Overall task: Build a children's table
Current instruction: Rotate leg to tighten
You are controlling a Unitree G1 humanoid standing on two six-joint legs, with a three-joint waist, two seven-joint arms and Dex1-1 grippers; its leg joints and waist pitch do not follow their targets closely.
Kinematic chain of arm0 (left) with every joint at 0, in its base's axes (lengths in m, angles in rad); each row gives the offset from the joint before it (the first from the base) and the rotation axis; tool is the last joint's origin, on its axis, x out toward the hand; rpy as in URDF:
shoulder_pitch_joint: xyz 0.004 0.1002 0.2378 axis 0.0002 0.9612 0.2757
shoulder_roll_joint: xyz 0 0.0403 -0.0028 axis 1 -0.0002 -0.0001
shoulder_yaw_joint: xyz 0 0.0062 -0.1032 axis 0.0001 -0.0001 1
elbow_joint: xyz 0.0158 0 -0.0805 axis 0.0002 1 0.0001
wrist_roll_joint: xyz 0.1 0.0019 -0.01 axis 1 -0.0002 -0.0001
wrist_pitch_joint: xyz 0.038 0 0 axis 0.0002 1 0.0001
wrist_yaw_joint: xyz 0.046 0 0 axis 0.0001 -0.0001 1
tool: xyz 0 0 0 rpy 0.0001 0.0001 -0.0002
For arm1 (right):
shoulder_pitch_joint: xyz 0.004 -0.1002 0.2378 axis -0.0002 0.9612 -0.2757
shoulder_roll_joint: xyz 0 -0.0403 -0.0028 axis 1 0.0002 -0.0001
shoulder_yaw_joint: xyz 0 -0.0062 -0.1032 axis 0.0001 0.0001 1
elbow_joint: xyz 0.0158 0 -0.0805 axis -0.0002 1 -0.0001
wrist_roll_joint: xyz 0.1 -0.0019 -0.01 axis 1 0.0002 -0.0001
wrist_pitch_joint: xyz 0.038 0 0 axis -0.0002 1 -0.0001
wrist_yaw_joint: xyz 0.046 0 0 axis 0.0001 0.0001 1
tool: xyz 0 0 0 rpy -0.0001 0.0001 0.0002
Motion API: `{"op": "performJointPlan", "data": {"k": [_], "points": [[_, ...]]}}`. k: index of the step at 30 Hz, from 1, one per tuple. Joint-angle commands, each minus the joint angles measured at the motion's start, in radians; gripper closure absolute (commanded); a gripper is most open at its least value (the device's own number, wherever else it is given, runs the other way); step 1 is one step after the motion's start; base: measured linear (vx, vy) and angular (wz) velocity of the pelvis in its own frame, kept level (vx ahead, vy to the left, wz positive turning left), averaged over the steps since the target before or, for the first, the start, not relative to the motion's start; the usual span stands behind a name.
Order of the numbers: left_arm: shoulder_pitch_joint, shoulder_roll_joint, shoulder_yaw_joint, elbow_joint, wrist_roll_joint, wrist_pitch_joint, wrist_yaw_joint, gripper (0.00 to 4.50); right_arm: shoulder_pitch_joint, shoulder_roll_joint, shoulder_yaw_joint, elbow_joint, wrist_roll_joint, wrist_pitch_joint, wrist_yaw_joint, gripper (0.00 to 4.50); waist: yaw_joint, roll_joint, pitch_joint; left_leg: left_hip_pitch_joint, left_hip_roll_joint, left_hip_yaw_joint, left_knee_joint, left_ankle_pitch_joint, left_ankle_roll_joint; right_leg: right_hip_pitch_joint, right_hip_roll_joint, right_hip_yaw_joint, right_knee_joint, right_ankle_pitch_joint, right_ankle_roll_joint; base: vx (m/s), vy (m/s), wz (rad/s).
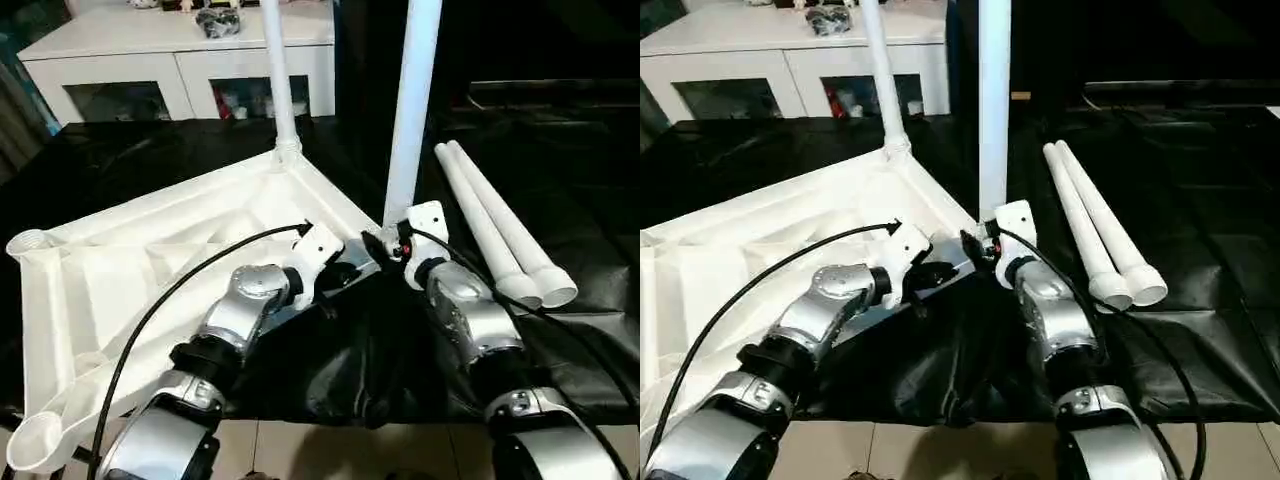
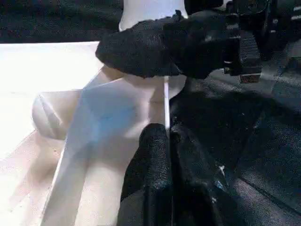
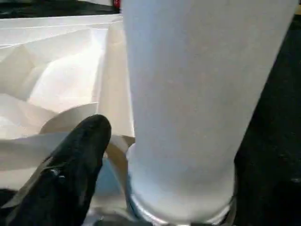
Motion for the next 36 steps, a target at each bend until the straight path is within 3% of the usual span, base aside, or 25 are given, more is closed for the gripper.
{"op": "performJointPlan", "data": {"k": [1,3,5,6,8,12,18,22,26,36], "points": [[0.001,-0.009,-0.006,-0.068,-0.053,-0.073,-0.091,4.50,0.014,-0.002,0.053,-0.017,0.004,-0.002,0.068,0.21,0.005,-0.021,-0.060,0.012,0.043,-0.025,-0.075,-0.289,0.072,0.042,-0.057,0.034,-0.085,-0.371,-0.197,0.000,0.000,0.00],[0.020,0.016,-0.010,-0.096,-0.070,-0.078,-0.156,4.50,0.022,-0.050,0.049,-0.034,0.007,-0.016,0.123,0.06,0.009,-0.022,-0.062,0.009,0.044,-0.023,-0.072,-0.258,0.086,0.047,-0.058,0.035,-0.081,-0.337,-0.208,0.000,0.000,0.00],[0.039,0.044,-0.016,-0.130,-0.084,-0.079,-0.217,4.50,0.040,-0.109,0.061,-0.068,0.005,-0.023,0.218,0.06,0.019,-0.017,-0.066,0.014,0.048,-0.019,-0.068,-0.223,0.103,0.043,-0.056,0.037,-0.075,-0.278,-0.228,0.000,0.000,0.00],[0.039,0.044,-0.016,-0.130,-0.084,-0.079,-0.218,4.50,0.041,-0.109,0.061,-0.068,0.005,-0.023,0.218,0.06,0.023,-0.019,-0.068,0.005,0.049,-0.022,-0.068,-0.191,0.111,0.053,-0.056,0.034,-0.066,-0.241,-0.233,0.000,0.000,0.00],[0.056,0.071,-0.022,-0.160,-0.096,-0.074,-0.267,4.50,0.073,-0.165,0.081,-0.124,0.015,-0.023,0.338,0.06,0.033,-0.018,-0.069,0.011,0.052,-0.019,-0.064,-0.169,0.125,0.048,-0.053,0.034,-0.061,-0.199,-0.241,0.000,0.000,0.00],[0.076,0.103,-0.029,-0.198,-0.110,-0.063,-0.322,4.50,0.116,-0.219,0.100,-0.210,0.066,-0.007,0.474,0.06,0.047,-0.016,-0.071,0.010,0.056,-0.017,-0.061,-0.144,0.151,0.050,-0.053,0.035,-0.049,-0.134,-0.266,0.000,0.000,0.00],[0.124,0.176,-0.042,-0.287,-0.137,-0.031,-0.439,4.50,0.192,-0.317,0.131,-0.366,0.156,0.036,0.700,0.06,0.059,-0.017,-0.067,0.010,0.060,-0.017,-0.064,-0.166,0.152,0.049,-0.054,0.036,-0.052,-0.164,-0.258,0.000,0.000,0.00],[0.151,0.219,-0.061,-0.329,-0.148,-0.013,-0.498,4.50,0.215,-0.364,0.159,-0.417,0.166,0.071,0.793,0.32,0.056,-0.018,-0.063,0.012,0.058,-0.018,-0.069,-0.217,0.116,0.046,-0.053,0.037,-0.062,-0.258,-0.235,0.000,0.000,0.00],[0.159,0.226,-0.060,-0.344,-0.148,-0.004,-0.511,4.50,0.218,-0.380,0.178,-0.423,0.152,0.080,0.812,0.64,0.055,-0.020,-0.062,0.014,0.057,-0.018,-0.070,-0.222,0.095,0.043,-0.054,0.039,-0.066,-0.283,-0.231,0.000,0.000,0.00],[0.164,0.240,-0.063,-0.358,-0.156,0.013,-0.524,4.50,0.225,-0.402,0.192,-0.455,0.168,0.125,0.848,1.51,0.056,-0.020,-0.065,0.011,0.055,-0.018,-0.065,-0.181,0.110,0.045,-0.052,0.038,-0.060,-0.245,-0.233,0.000,0.000,0.00]]}}
